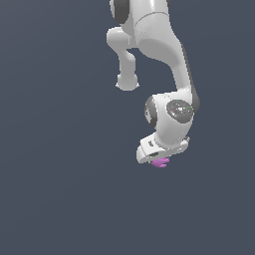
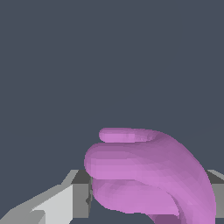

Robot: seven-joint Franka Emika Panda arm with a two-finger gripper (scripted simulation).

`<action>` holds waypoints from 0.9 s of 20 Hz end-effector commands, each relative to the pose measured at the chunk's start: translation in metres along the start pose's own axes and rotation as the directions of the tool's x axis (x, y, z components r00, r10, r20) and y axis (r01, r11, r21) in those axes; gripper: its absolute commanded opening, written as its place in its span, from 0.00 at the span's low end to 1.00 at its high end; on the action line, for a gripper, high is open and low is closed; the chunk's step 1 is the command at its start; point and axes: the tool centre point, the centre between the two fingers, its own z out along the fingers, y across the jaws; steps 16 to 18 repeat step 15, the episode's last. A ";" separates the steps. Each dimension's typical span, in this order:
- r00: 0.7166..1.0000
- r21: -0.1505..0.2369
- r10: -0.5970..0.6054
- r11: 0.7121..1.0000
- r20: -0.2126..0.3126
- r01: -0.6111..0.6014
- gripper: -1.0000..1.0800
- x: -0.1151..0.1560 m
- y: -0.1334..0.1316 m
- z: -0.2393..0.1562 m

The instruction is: Pick up the object and move it to a goal position.

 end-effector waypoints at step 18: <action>1.000 0.000 0.001 1.000 0.000 -0.001 0.00 0.003 -0.093 -0.022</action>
